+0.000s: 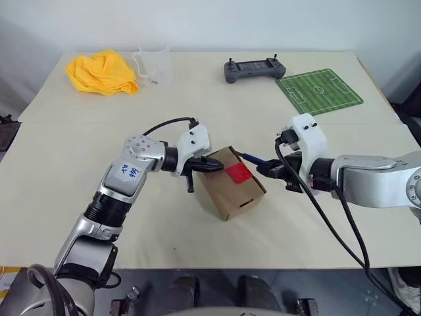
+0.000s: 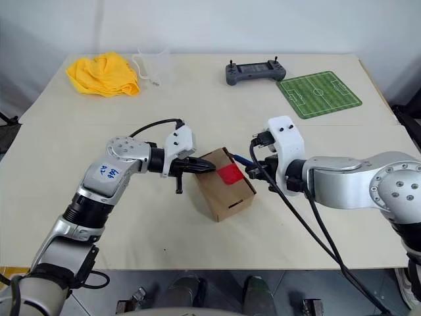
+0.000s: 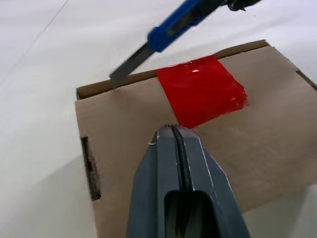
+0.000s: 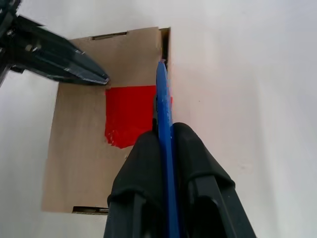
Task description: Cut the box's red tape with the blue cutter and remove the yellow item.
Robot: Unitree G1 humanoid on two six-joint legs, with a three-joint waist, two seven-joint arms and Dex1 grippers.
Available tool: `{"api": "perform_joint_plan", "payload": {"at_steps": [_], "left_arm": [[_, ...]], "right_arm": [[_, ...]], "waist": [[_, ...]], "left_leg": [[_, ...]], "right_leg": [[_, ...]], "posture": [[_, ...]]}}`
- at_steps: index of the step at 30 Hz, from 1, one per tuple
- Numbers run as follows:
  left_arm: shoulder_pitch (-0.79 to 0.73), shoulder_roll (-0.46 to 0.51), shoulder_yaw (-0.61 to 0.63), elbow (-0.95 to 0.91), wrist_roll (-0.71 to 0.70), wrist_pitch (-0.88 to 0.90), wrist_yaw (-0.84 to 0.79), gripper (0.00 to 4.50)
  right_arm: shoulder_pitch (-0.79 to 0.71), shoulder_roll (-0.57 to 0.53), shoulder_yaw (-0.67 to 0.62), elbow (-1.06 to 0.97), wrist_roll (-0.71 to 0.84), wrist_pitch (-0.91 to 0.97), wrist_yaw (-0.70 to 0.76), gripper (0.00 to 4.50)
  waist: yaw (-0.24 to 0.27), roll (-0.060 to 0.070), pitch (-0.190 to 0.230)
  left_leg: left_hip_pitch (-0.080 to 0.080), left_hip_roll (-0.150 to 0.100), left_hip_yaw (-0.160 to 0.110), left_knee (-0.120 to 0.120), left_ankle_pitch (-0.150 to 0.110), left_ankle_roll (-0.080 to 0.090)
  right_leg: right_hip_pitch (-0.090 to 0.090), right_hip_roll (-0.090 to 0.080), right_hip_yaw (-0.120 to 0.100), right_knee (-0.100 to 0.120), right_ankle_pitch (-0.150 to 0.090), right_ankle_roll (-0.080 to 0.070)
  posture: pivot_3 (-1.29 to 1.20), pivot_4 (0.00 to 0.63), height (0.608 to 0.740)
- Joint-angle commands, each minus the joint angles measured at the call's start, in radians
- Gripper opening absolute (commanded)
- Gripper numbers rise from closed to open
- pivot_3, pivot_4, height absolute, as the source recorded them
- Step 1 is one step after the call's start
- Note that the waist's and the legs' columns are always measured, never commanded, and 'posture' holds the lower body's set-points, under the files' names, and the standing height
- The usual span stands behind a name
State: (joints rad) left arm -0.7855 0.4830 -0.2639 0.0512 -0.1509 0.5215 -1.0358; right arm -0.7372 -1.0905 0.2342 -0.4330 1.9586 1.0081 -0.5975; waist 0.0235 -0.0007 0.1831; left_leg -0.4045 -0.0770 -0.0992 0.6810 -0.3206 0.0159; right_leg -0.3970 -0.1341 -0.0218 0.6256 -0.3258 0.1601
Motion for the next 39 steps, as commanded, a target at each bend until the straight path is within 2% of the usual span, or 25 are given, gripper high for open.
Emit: {"api": "perform_joint_plan", "payload": {"at_steps": [1, 20, 28, 34, 39], "left_arm": [[0.023, 0.002, -0.015, -0.034, -0.003, 0.023, 0.001, 0.0], [0.033, 0.0, -0.021, -0.046, 0.002, 0.037, 0.012, 0.0], [0.051, 0.001, -0.036, -0.072, 0.009, 0.049, 0.022, 0.0], [0.055, -0.006, -0.051, -0.085, 0.014, 0.066, 0.043, 0.0], [0.057, -0.022, -0.072, -0.098, 0.016, 0.095, 0.064, 0.0]], "right_arm": [[0.01, 0.001, -0.055, -0.03, 0.014, -0.022, -0.028, 0.1], [0.049, -0.028, -0.046, -0.022, 0.014, 0.02, 0.07, 0.1], [0.121, -0.058, -0.043, -0.028, 0.014, 0.011, 0.058, 0.1], [0.125, -0.098, -0.02, -0.026, 0.014, 0.039, 0.127, 0.1], [0.172, -0.068, -0.007, -0.041, 0.014, 0.008, 0.154, 0.1]], "waist": [[0.0, 0.0, 0.0], [0.0, 0.0, 0.0], [0.002, 0.0, -0.001], [0.005, 0.001, -0.001], [0.003, 0.001, -0.003]], "left_leg": [[0.0, 0.0, 0.0, 0.0, 0.0, 0.0], [0.0, 0.0, 0.0, 0.001, 0.0, 0.0], [0.0, 0.0, 0.0, 0.001, 0.0, 0.0], [0.001, 0.0, 0.0, 0.002, 0.0, 0.0], [0.002, -0.001, 0.0, 0.002, 0.0, 0.0]], "right_leg": [[0.0, 0.0, 0.0, 0.0, 0.0, 0.0], [0.0, 0.0, 0.0, 0.001, 0.0, 0.0], [0.001, 0.0, 0.0, 0.001, 0.0, 0.0], [0.002, 0.0, 0.0, 0.001, 0.0, 0.0], [0.003, -0.001, 0.0, 0.0, 0.0, 0.0]], "posture": [[0.0, 0.15, 0.74], [0.0, 0.15, 0.74], [0.0, 0.15, 0.74], [0.0, 0.15, 0.74], [0.0, 0.15, 0.74]]}}
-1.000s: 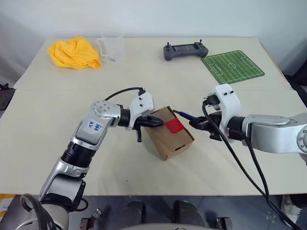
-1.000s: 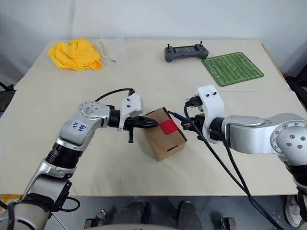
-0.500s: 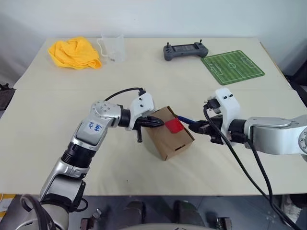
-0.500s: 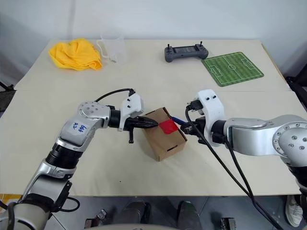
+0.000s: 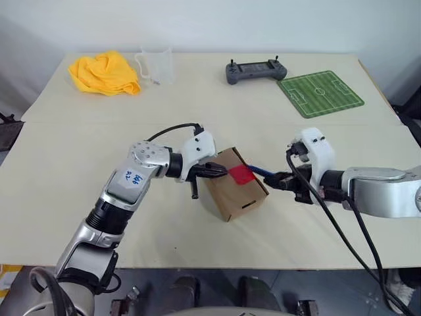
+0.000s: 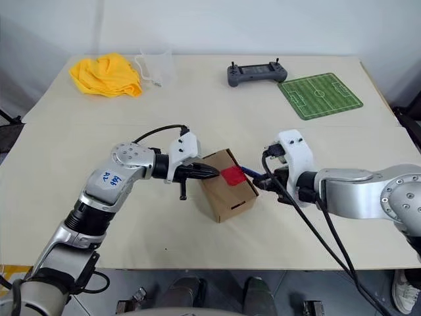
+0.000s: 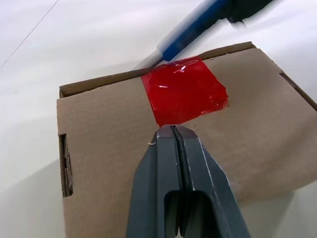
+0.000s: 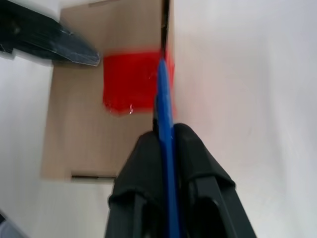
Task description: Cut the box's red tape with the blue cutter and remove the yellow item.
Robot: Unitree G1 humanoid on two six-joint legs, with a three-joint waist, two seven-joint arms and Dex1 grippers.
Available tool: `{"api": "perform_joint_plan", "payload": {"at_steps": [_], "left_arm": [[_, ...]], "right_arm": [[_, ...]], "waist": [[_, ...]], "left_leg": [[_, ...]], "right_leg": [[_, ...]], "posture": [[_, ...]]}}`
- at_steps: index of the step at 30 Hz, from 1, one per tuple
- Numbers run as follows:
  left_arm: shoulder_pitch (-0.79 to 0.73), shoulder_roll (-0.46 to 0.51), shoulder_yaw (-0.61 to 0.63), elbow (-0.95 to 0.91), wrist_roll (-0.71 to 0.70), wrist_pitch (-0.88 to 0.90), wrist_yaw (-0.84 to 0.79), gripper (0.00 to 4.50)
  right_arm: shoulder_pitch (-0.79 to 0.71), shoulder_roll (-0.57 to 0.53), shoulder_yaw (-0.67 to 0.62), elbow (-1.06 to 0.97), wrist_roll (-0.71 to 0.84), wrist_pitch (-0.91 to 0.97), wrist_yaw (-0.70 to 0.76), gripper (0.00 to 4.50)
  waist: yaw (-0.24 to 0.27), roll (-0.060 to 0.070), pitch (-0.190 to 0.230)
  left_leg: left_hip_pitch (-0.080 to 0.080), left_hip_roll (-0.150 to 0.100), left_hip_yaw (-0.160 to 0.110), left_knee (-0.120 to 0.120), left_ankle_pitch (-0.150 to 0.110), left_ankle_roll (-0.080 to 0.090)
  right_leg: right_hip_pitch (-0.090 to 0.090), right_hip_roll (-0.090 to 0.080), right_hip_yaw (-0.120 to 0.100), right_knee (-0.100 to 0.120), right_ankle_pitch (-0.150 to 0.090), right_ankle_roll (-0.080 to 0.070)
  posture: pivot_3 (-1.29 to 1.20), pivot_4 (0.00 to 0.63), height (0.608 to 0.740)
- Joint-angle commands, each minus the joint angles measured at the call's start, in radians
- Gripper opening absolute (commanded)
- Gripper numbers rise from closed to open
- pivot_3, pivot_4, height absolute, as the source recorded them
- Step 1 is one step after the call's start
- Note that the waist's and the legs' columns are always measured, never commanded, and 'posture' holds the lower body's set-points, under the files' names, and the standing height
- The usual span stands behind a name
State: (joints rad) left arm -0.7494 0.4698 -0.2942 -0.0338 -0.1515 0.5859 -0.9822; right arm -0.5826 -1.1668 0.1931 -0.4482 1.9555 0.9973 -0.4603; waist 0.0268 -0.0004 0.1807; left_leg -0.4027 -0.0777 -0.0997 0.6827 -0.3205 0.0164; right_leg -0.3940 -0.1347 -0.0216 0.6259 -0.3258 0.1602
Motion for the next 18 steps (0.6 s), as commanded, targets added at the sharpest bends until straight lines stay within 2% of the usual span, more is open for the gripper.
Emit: {"api": "perform_joint_plan", "payload": {"at_steps": [1, 10, 18], "left_arm": [[0.022, -0.011, -0.045, -0.015, 0.017, 0.036, 0.013, 0.0], [0.03, -0.009, -0.061, -0.026, 0.021, 0.069, 0.036, 0.0], [0.033, -0.021, -0.073, -0.028, 0.018, 0.089, 0.043, 0.0]], "right_arm": [[0.004, -0.004, 0.04, -0.016, 0.017, 0.035, 0.032, 0.1], [-0.15, -0.104, 0.122, 0.102, 0.017, 0.198, 0.252, 0.1], [-0.271, -0.342, 0.27, 0.091, 0.017, 0.297, 0.579, 0.1]], "waist": [[-0.001, 0.0, -0.001], [0.0, 0.001, -0.001], [0.0, 0.003, -0.002]], "left_leg": [[0.001, 0.0, 0.0, 0.0, 0.0, 0.0], [0.001, 0.0, 0.0, 0.0, 0.0, 0.0], [0.001, 0.0, 0.0, -0.002, 0.0, 0.0]], "right_leg": [[0.0, 0.0, 0.0, 0.0, 0.0, 0.0], [0.001, 0.0, 0.0, 0.0, 0.0, 0.0], [0.001, 0.0, 0.001, -0.004, 0.0, 0.0]], "posture": [[0.0, 0.15, 0.74], [0.0, 0.15, 0.74], [0.0, 0.15, 0.74]]}}
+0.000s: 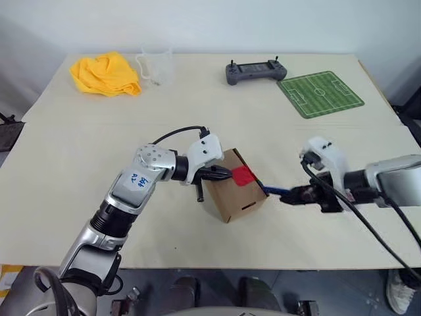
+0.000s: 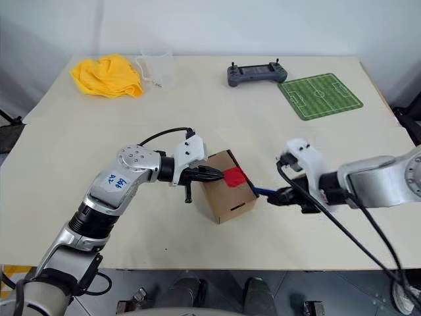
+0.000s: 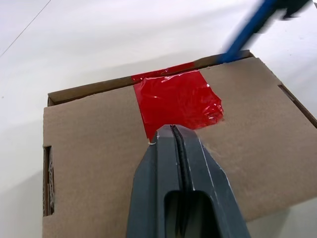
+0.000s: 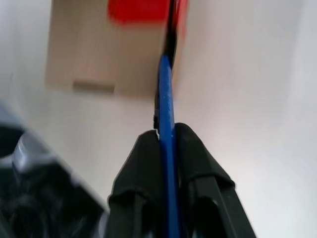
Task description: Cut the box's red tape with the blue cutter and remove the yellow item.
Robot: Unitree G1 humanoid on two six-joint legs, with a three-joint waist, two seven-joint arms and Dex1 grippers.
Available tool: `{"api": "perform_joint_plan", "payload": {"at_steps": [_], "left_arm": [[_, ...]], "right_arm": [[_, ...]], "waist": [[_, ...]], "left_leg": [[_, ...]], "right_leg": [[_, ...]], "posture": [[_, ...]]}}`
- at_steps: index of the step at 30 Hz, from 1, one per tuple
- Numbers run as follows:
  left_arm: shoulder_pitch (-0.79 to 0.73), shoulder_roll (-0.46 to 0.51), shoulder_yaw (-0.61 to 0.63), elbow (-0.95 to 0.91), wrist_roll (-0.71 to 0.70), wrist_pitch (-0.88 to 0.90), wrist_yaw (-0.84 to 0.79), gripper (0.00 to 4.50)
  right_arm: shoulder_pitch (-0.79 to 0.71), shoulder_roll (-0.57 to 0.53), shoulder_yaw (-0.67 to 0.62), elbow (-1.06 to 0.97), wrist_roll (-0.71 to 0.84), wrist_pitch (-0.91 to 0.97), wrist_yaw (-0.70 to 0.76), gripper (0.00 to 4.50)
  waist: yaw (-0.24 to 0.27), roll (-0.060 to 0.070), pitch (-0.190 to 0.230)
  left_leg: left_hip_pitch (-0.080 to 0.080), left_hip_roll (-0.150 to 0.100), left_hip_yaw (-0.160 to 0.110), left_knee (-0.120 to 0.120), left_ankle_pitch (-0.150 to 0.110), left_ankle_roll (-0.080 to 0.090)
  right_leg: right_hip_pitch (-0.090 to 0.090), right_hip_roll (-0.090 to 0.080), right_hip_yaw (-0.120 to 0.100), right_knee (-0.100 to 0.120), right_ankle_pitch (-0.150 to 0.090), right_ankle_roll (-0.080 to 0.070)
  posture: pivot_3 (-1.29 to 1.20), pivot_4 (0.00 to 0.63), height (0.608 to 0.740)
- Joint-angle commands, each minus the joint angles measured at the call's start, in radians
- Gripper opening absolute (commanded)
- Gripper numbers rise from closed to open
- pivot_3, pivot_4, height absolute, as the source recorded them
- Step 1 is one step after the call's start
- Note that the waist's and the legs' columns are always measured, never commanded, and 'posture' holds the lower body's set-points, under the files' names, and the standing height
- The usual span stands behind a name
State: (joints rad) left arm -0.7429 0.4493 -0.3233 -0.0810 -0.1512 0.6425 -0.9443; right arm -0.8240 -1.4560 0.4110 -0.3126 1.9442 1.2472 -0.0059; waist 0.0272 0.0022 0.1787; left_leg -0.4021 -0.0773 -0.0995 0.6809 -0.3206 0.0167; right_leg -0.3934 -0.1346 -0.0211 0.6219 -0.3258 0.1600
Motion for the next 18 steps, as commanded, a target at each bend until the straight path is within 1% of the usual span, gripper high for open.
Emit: {"api": "perform_joint_plan", "payload": {"at_steps": [1, 6, 9, 11, 12, 14, 15, 16, 18], "left_arm": [[0.026, -0.001, -0.045, 0.02, 0.018, 0.033, 0.004, 0.0], [0.019, 0.0, -0.047, 0.024, 0.017, 0.027, 0.0, 0.0], [0.015, 0.01, -0.036, 0.028, 0.014, 0.012, -0.012, 0.0], [0.014, 0.019, -0.023, 0.025, 0.005, -0.005, -0.028, 0.0], [0.012, 0.023, -0.015, 0.025, -0.001, -0.011, -0.036, 0.0], [-0.001, 0.033, 0.008, 0.028, -0.016, -0.013, -0.049, 0.0], [-0.005, 0.041, 0.02, 0.033, -0.025, -0.026, -0.063, 0.0], [-0.008, 0.049, 0.028, 0.037, -0.031, -0.037, -0.073, 0.0], [-0.009, 0.061, 0.045, 0.046, -0.04, -0.058, -0.084, 0.0]], "right_arm": [[-0.04, -0.078, 0.066, -0.052, 0.028, 0.049, 0.155, 0.1], [-0.118, -0.156, 0.089, -0.048, 0.028, 0.068, 0.26, 0.1], [-0.195, -0.193, 0.065, -0.017, 0.028, 0.105, 0.303, 0.1], [-0.219, -0.248, 0.026, 0.014, 0.028, 0.138, 0.338, 0.1], [-0.202, -0.297, 0.0, 0.018, 0.028, 0.154, 0.372, 0.1], [-0.119, -0.413, -0.078, 0.027, 0.028, 0.152, 0.438, 0.1], [-0.077, -0.453, -0.115, 0.036, 0.028, 0.146, 0.472, 0.1], [-0.042, -0.475, -0.143, 0.052, 0.028, 0.132, 0.483, 0.1], [0.021, -0.483, -0.184, 0.081, 0.028, 0.086, 0.441, 0.1]], "waist": [[0.0, 0.0, 0.0], [0.001, 0.0, 0.0], [0.001, 0.001, 0.0], [0.002, 0.001, 0.0], [0.003, 0.001, 0.0], [0.006, 0.002, 0.001], [0.006, 0.002, 0.001], [0.004, 0.002, 0.001], [-0.005, 0.002, 0.001]], "left_leg": [[0.0, 0.0, 0.0, 0.0, 0.0, 0.0], [0.0, 0.0, 0.0, 0.0, 0.0, 0.0], [-0.001, 0.0, 0.0, 0.0, 0.0, 0.0], [-0.001, 0.0, 0.0, 0.0, 0.0, 0.0], [-0.001, 0.0, 0.0, 0.0, 0.0, 0.0], [-0.002, 0.0, 0.0, -0.001, 0.0, 0.0], [-0.003, 0.0, 0.0, -0.001, 0.0, 0.0], [-0.003, 0.0, 0.0, -0.002, 0.0, 0.0], [-0.003, 0.001, 0.001, -0.002, 0.0, 0.0]], "right_leg": [[0.0, 0.0, 0.0, 0.0, 0.0, 0.0], [-0.001, 0.0, 0.0, -0.002, 0.0, 0.0], [-0.001, -0.001, 0.0, -0.002, 0.0, 0.0], [-0.002, 0.0, 0.0, -0.002, 0.0, 0.0], [-0.002, 0.0, 0.0, -0.002, 0.0, 0.0], [-0.003, -0.001, 0.001, -0.003, 0.0, 0.0], [-0.003, -0.001, 0.0, -0.002, 0.0, 0.0], [-0.003, 0.0, 0.0, -0.002, 0.0, 0.0], [-0.003, 0.0, 0.0, -0.002, 0.0, 0.0]], "posture": [[0.0, 0.15, 0.74], [0.0, 0.15, 0.74], [0.0, 0.15, 0.74], [0.0, 0.15, 0.74], [0.0, 0.15, 0.74], [0.0, 0.15, 0.74], [0.0, 0.15, 0.74], [0.0, 0.15, 0.74], [0.0, 0.15, 0.74]]}}
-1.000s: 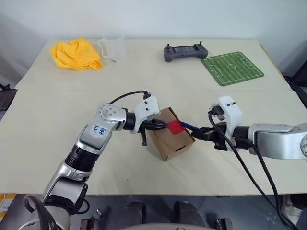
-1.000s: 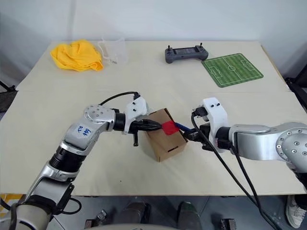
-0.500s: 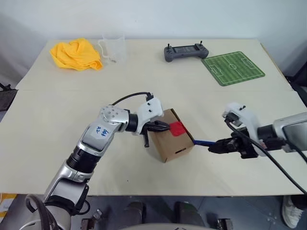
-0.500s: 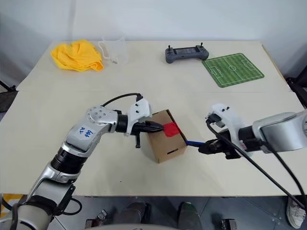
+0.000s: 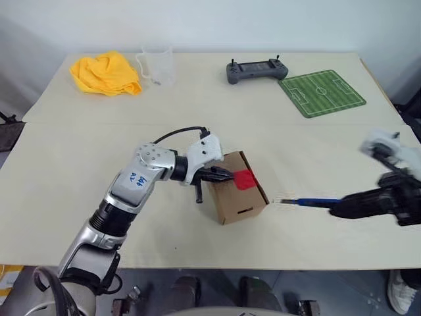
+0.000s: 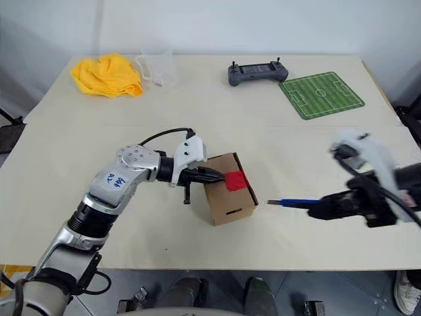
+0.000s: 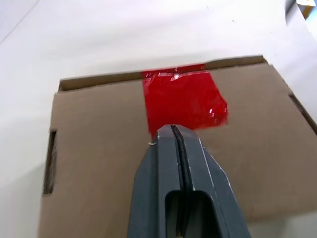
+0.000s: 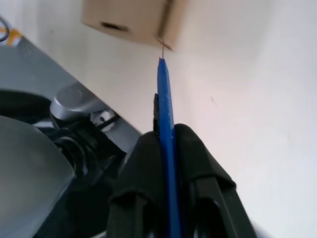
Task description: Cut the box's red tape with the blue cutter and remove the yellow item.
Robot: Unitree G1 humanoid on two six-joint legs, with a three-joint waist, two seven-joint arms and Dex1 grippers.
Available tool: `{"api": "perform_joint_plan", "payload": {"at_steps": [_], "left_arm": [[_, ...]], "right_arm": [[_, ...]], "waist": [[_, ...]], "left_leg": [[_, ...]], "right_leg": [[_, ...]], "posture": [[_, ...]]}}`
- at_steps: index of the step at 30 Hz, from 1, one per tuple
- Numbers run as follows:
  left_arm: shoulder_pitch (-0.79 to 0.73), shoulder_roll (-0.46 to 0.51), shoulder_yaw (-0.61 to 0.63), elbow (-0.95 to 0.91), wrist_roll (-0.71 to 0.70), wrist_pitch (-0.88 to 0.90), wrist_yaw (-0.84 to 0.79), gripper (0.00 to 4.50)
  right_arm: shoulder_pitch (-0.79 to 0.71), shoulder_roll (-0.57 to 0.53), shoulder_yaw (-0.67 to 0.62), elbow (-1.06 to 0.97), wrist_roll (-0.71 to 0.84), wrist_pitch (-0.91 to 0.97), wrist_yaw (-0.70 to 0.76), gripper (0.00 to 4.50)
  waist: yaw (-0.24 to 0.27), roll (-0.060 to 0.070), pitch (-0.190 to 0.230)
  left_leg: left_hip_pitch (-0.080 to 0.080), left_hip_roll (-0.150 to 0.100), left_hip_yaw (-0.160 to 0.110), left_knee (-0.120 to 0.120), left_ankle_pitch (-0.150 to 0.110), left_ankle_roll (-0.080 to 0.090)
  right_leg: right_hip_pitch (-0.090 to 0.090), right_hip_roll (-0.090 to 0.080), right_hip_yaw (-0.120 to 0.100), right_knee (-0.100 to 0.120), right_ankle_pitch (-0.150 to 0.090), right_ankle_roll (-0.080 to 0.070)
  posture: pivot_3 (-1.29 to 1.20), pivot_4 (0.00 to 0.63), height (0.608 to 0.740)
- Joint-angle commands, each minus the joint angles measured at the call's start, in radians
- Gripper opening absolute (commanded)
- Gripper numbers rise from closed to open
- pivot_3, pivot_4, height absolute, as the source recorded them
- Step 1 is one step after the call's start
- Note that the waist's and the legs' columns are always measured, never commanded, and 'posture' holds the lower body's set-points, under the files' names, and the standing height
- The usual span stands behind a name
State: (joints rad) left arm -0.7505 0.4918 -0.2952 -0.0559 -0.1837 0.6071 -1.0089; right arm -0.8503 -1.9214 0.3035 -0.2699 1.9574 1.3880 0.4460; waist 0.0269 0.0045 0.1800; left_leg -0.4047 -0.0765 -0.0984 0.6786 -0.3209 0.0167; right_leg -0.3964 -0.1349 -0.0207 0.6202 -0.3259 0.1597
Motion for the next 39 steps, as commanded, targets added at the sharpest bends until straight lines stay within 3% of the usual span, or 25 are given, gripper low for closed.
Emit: {"api": "perform_joint_plan", "payload": {"at_steps": [1, 2, 3, 5, 7, 10, 13, 16, 20, 24, 27, 30, 32, 35, 39], "left_arm": [[0.002, 0.025, 0.029, 0.021, -0.021, -0.043, -0.039, 0.0], [0.007, 0.028, 0.051, 0.018, -0.039, -0.046, -0.045, 0.0], [0.015, 0.038, 0.078, 0.012, -0.069, -0.064, -0.073, 0.0], [0.032, 0.062, 0.12, -0.002, -0.118, -0.071, -0.114, 0.0], [0.069, 0.076, 0.168, -0.02, -0.181, -0.099, -0.167, 0.0], [0.116, 0.095, 0.225, -0.02, -0.216, -0.141, -0.179, 0.0], [0.168, 0.128, 0.267, -0.025, -0.217, -0.166, -0.172, 0.0], [0.216, 0.146, 0.288, -0.043, -0.223, -0.165, -0.15, 0.0], [0.288, 0.158, 0.292, -0.083, -0.215, -0.153, -0.109, 0.0], [0.361, 0.146, 0.315, -0.106, -0.211, -0.148, -0.036, 0.0], [0.413, 0.144, 0.324, -0.118, -0.205, -0.153, 0.005, 0.0], [0.45, 0.139, 0.32, -0.13, -0.213, -0.142, 0.034, 0.0], [0.461, 0.126, 0.302, -0.126, -0.199, -0.146, 0.063, 0.0], [0.441, 0.07, 0.249, -0.107, -0.166, -0.138, 0.13, 0.0], [0.392, 0.013, 0.217, -0.066, -0.122, -0.121, 0.206, 0.0]], "right_arm": [[0.08, -0.003, -0.093, 0.055, 0.015, -0.091, -0.058, 0.1], [0.131, 0.025, -0.11, 0.075, 0.015, -0.159, -0.108, 0.1], [0.246, 0.13, -0.217, 0.114, -0.068, -0.245, -0.164, 0.1], [0.491, 0.371, -0.471, 0.144, -0.279, -0.403, -0.244, 0.1], [0.676, 0.526, -0.6, 0.121, -0.501, -0.527, -0.202, 0.1], [0.807, 0.652, -0.609, 0.128, -0.795, -0.714, -0.081, 0.1], [0.831, 0.756, -0.533, 0.218, -1.027, -0.878, 0.022, 0.1], [0.799, 0.843, -0.528, 0.275, -1.092, -0.883, 0.076, 0.1], [0.83, 0.87, -0.551, 0.262, -1.163, -0.892, 0.187, 1.35], [0.895, 0.88, -0.715, 0.242, -1.19, -1.001, 0.34, 2.75], [0.91, 0.869, -0.795, 0.172, -1.127, -0.956, 0.449, 2.75], [0.907, 0.865, -0.77, 0.081, -1.107, -0.89, 0.506, 2.75], [0.862, 0.89, -0.667, 0.036, -1.176, -0.886, 0.478, 2.37], [0.711, 1.009, -0.414, 0.052, -1.404, -0.96, 0.377, 1.5], [0.577, 1.169, -0.275, 0.216, -1.609, -1.098, 0.298, 0.05]], "waist": [[-0.006, 0.0, 0.0], [-0.006, 0.0, 0.0], [-0.007, 0.0, 0.0], [-0.007, -0.013, -0.003], [0.004, -0.01, -0.002], [0.027, 0.002, -0.003], [0.018, 0.003, -0.003], [-0.003, 0.003, -0.003], [-0.01, 0.003, -0.003], [-0.005, 0.004, -0.003], [-0.004, 0.004, -0.003], [-0.003, 0.004, -0.003], [-0.003, 0.003, -0.003], [-0.006, 0.001, -0.004], [-0.001, 0.0, -0.004]], "left_leg": [[0.0, 0.0, 0.002, 0.0, 0.0, 0.0], [0.0, 0.0, 0.002, 0.0, 0.0, 0.0], [0.0, 0.0, 0.002, 0.002, 0.0, 0.0], [0.001, 0.002, 0.003, 0.002, 0.0, -0.001], [0.0, 0.001, 0.002, 0.003, 0.002, -0.001], [-0.001, -0.003, 0.001, 0.003, 0.002, -0.001], [-0.002, -0.004, 0.003, 0.003, 0.002, 0.0], [0.0, -0.002, 0.004, 0.003, 0.002, 0.0], [0.001, -0.002, 0.005, 0.004, 0.003, -0.001], [0.003, -0.001, 0.005, 0.004, 0.004, -0.001], [0.004, -0.001, 0.006, 0.004, 0.004, -0.001], [0.008, 0.0, 0.006, 0.002, 0.004, -0.001], [0.01, 0.0, 0.006, 0.002, 0.004, -0.001], [0.014, 0.0, 0.007, 0.001, 0.004, -0.002], [0.014, -0.001, 0.009, 0.001, 0.004, -0.002]], "right_leg": [[0.0, 0.0, 0.001, 0.0, 0.0, 0.0], [0.0, 0.0, 0.001, 0.0, 0.0, 0.0], [-0.001, -0.001, 0.001, 0.001, 0.0, 0.0], [0.0, 0.0, 0.002, 0.003, 0.001, -0.001], [-0.002, 0.002, 0.0, 0.005, 0.003, -0.002], [-0.006, 0.0, 0.002, 0.009, 0.003, -0.002], [-0.009, 0.0, 0.002, 0.012, 0.003, -0.002], [-0.005, 0.001, 0.003, 0.01, 0.003, -0.001], [-0.004, 0.001, 0.004, 0.01, 0.003, -0.001], [-0.004, 0.002, 0.004, 0.01, 0.003, -0.001], [-0.003, 0.002, 0.006, 0.009, 0.004, 0.0], [0.002, 0.002, 0.006, 0.007, 0.004, -0.001], [0.003, 0.002, 0.006, 0.006, 0.003, -0.001], [0.005, 0.002, 0.008, 0.006, 0.003, -0.001], [0.002, 0.002, 0.009, 0.009, 0.003, -0.001]], "posture": [[0.0, 0.15, 0.74], [0.0, 0.15, 0.74], [0.0, 0.15, 0.74], [0.0, 0.15, 0.74], [0.0, 0.15, 0.74], [0.0, 0.15, 0.74], [0.0, 0.15, 0.74], [0.0, 0.15, 0.74], [0.0, 0.15, 0.74], [0.0, 0.15, 0.74], [0.0, 0.15, 0.74], [0.0, 0.15, 0.74], [0.0, 0.15, 0.74], [0.0, 0.15, 0.74], [0.0, 0.15, 0.74]]}}
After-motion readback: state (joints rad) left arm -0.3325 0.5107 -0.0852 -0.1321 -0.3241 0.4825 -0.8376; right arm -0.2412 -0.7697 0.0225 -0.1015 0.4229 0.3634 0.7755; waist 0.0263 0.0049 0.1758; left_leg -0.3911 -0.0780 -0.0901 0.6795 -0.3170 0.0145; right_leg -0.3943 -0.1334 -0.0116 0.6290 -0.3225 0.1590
